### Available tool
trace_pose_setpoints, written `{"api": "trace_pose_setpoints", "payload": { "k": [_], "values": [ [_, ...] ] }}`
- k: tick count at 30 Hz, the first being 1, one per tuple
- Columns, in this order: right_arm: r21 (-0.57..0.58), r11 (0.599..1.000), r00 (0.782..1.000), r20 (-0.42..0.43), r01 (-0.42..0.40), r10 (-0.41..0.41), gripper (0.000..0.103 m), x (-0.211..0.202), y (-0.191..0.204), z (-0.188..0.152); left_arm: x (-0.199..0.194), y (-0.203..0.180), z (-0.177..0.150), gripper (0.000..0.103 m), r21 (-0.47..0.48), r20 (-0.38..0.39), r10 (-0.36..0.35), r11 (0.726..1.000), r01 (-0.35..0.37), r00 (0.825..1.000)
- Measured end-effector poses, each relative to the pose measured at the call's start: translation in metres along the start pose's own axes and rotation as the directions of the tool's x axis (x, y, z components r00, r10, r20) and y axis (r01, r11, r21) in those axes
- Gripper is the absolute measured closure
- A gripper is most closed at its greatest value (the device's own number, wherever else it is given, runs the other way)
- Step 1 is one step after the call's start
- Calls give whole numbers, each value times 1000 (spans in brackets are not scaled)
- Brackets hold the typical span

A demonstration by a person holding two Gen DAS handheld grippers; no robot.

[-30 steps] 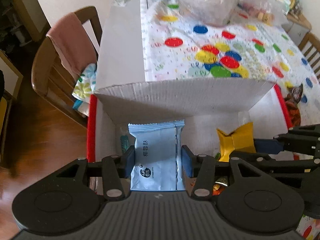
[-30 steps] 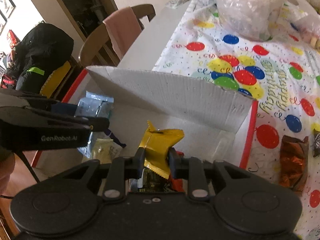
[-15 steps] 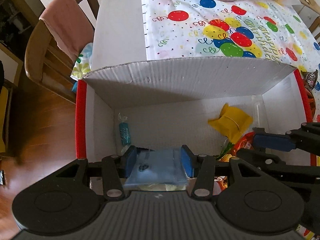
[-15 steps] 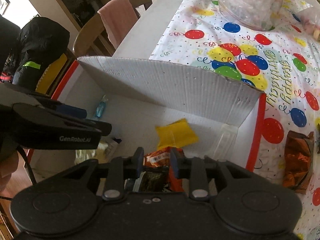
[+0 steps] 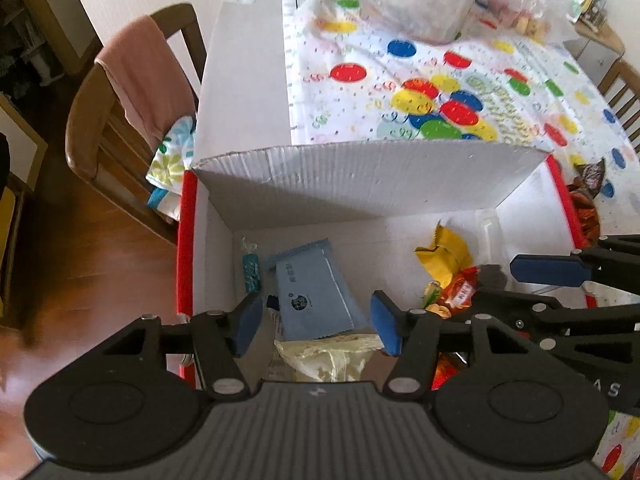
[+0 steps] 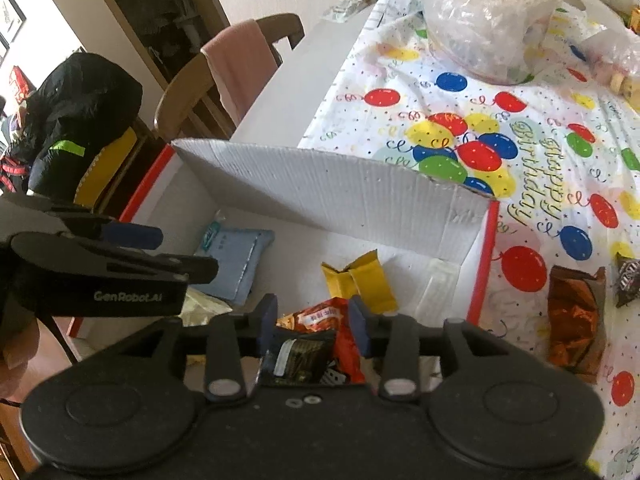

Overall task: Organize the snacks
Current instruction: 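Open the right tool dropping the yellow candy while the left tool drops the blue-white packet, then move both open tools back over the copper bag and chocolate packet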

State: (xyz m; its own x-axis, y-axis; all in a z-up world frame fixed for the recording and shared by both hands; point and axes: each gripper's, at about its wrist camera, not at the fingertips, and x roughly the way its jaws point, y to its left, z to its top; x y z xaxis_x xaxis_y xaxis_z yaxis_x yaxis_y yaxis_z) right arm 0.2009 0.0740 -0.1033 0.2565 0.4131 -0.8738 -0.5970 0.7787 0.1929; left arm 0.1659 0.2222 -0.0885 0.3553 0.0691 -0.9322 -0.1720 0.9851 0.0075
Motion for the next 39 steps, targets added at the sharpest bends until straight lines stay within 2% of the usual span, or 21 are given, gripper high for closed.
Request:
{"api": "trace_pose_setpoints", "payload": {
  "k": [2,7,10,11,12,14,23,25,32,39],
  "values": [
    [4,1000,1000,16,-7,7,57,-7,1,-2,-9,0,-4,38,-7,30,1,1000,-1,1000],
    [-7,1000,998,55,-19,20,48,-24,5,-7,-32,-3,-15,37,-4,103,-7,1000,7,995],
    [0,1000,997,78,-16,16,38,-34,4,-12,-44,-6,-21,37,-8,140,-9,1000,10,990],
    [0,1000,996,87,-18,18,37,-38,4,-13,-48,-7,-24,37,-8,153,-10,1000,12,988],
    [-1,1000,995,96,-22,22,37,-42,4,-15,-52,-8,-26,35,-8,166,-12,1000,13,986],
    [-4,999,993,113,-32,33,29,-49,2,-18,-60,-11,-31,31,-9,197,-14,1000,16,980],
    [-9,997,975,206,-77,78,18,-87,-5,-38,-93,-30,-56,27,12,313,-45,999,43,949],
    [-11,996,970,226,-87,87,15,-97,-8,-45,-99,-37,-61,23,19,331,-54,999,50,942],
    [-6,993,947,300,-122,118,4,-132,-30,-69,-118,-72,-77,22,40,390,-91,996,82,916],
    [15,994,931,351,-109,97,0,-161,-65,-95,-119,-119,-83,21,29,400,-132,991,132,907]
  ]
}}
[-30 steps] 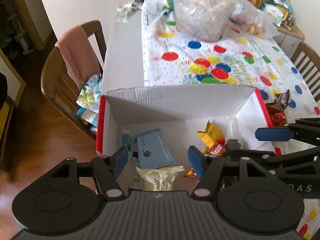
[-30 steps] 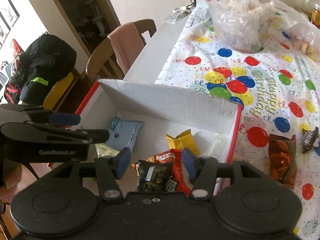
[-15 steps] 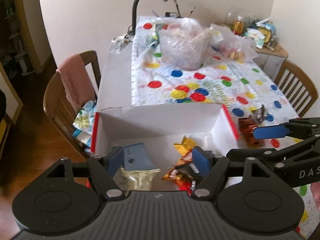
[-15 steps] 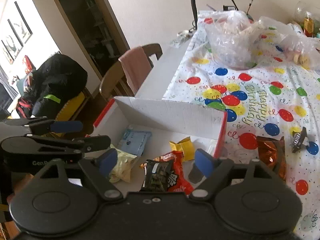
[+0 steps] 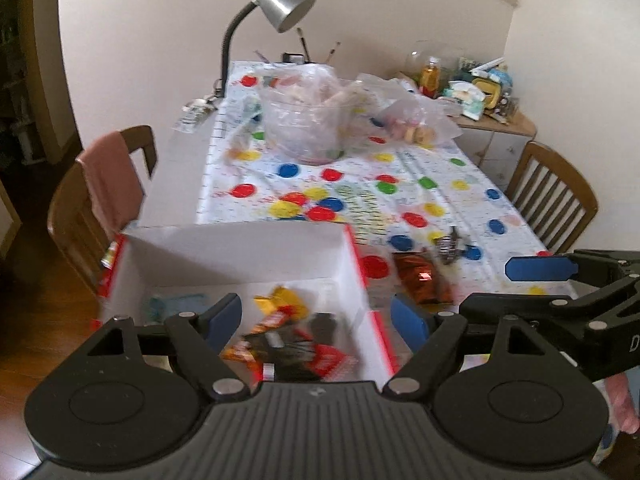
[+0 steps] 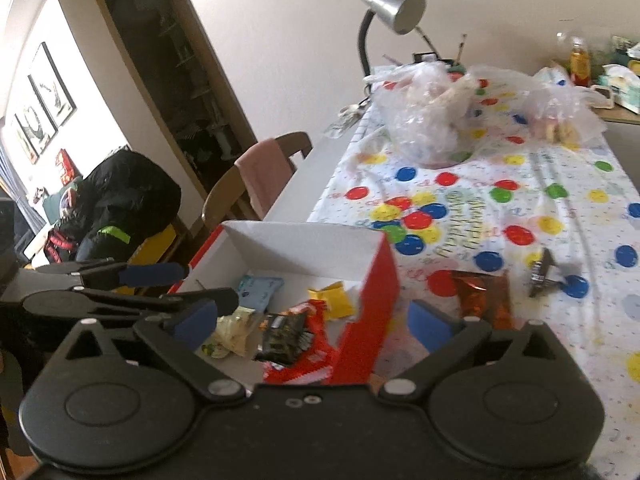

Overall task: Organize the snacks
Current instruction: 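Move both open tools back over the copper bag and chocolate packet, then grasp the dark chocolate packet with the right tool while the left tool grasps the copper chip bag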

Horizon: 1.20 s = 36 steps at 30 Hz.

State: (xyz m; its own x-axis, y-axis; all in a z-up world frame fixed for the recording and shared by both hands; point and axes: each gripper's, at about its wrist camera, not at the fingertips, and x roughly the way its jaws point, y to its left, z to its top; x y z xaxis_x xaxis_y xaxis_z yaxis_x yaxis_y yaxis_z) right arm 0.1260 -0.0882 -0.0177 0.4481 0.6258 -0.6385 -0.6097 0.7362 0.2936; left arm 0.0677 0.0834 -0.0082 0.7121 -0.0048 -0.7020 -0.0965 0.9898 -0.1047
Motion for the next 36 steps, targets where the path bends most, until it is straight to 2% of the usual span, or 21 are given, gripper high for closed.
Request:
{"api": "trace_pose_setpoints", "payload": {
  "k": [8,18,25,36],
  "values": [
    [-4,999,999,4,45,-45,0,-37,-57,-9,25,-63,-1,21,-10,-22,-40,999,40,999],
    [-12,991,991,-18,132,-132,0,-59,-148,0,75,-126,13,21,-41,-73,2,999,-5,997],
    [-38,989,987,-65,145,-147,0,-47,-204,7,124,-155,25,21,-61,-124,75,995,-82,990],
    [-9,989,981,-130,146,-146,0,2,-257,26,207,-166,35,21,-61,-263,138,985,-159,955]
  ]
}}
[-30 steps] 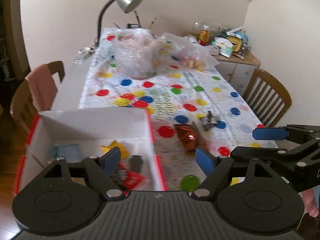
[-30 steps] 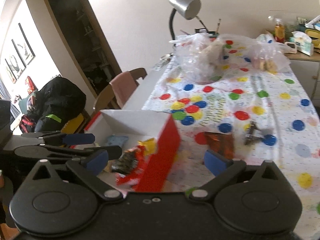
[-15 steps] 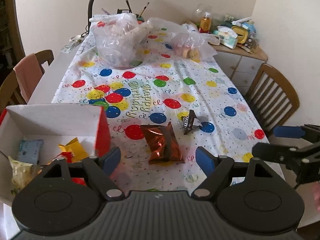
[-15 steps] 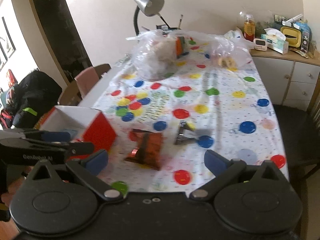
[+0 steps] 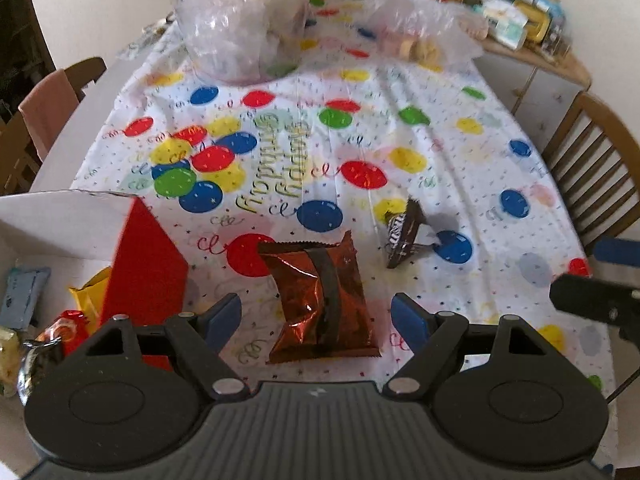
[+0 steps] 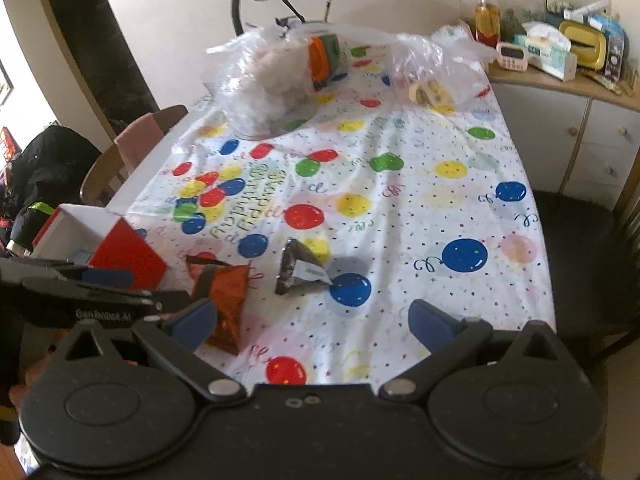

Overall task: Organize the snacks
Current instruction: 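Grasp the dark chocolate packet with the right tool while the left tool grasps the copper chip bag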

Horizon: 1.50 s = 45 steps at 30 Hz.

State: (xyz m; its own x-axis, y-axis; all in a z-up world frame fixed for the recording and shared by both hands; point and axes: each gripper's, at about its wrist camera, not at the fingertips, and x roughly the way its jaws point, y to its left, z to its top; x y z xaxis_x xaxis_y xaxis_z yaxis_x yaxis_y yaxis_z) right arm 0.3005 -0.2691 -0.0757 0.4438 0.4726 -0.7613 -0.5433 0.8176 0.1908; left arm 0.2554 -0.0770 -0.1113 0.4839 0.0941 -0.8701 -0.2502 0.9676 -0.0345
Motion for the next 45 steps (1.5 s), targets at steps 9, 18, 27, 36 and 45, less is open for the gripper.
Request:
{"api": "trace_pose_setpoints", "payload": {
  "k": [9,18,27,36,45],
  "values": [
    [75,997,996,-84,3,4,1,67,-18,26,48,-9,14,21,13,-115,17,1000,-16,993],
    [4,1000,989,-149,-5,6,7,122,-4,33,71,-13,14,21,55,-145,37,998,-29,989],
    [-53,998,985,-173,-32,23,24,152,12,35,84,-14,16,21,71,-138,72,995,-63,988],
    [-79,997,984,-180,-26,11,52,159,18,28,89,-8,13,41,56,-138,69,997,-61,988],
    [-82,996,986,-168,-25,11,68,155,19,23,83,-7,8,53,51,-133,54,998,-48,990]
  ]
}}
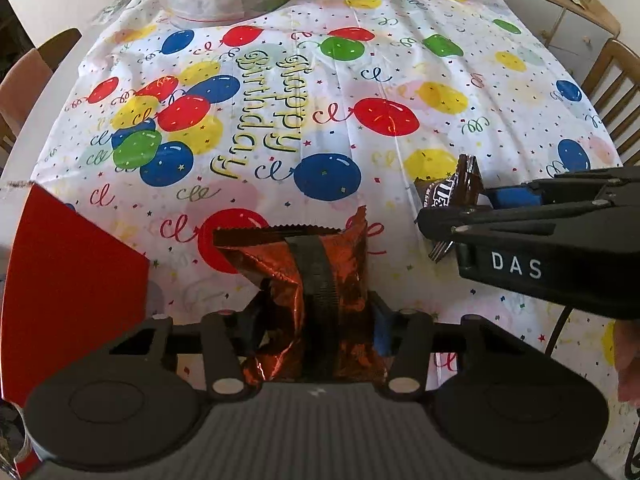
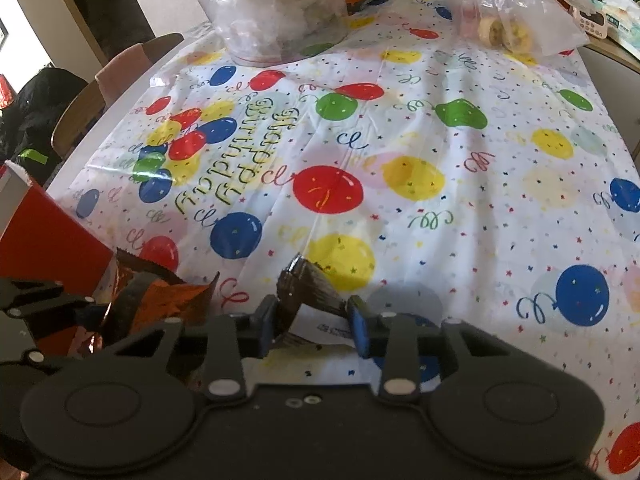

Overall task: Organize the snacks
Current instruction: 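Grasp the dark chocolate packet with the right tool while the left tool grasps the copper chip bag, then lift both packets and carry them over the cardboard box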

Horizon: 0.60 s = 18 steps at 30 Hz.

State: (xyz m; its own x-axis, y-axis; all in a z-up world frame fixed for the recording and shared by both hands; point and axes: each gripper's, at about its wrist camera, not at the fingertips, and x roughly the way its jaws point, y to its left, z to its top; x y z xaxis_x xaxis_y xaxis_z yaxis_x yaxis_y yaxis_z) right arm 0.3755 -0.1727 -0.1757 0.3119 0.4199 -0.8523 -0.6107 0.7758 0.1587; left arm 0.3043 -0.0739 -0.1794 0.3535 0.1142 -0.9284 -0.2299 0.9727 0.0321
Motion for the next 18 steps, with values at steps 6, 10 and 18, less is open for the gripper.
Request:
{"api": "trace_pose_setpoints", "payload": {
  "k": [6,10,18],
  "values": [
    [13,1000,1000,5,2,-2,68,-12,3,-7,-11,4,-7,53,-25,8,-8,1000,9,1000],
    [17,1000,1000,-3,15,-15,68,-26,6,-13,-25,4,-14,53,-36,21,-17,999,17,1000],
    [31,999,1000,18,16,-17,68,-69,10,-32,-60,8,-31,53,-56,62,-35,998,38,998]
  ]
}}
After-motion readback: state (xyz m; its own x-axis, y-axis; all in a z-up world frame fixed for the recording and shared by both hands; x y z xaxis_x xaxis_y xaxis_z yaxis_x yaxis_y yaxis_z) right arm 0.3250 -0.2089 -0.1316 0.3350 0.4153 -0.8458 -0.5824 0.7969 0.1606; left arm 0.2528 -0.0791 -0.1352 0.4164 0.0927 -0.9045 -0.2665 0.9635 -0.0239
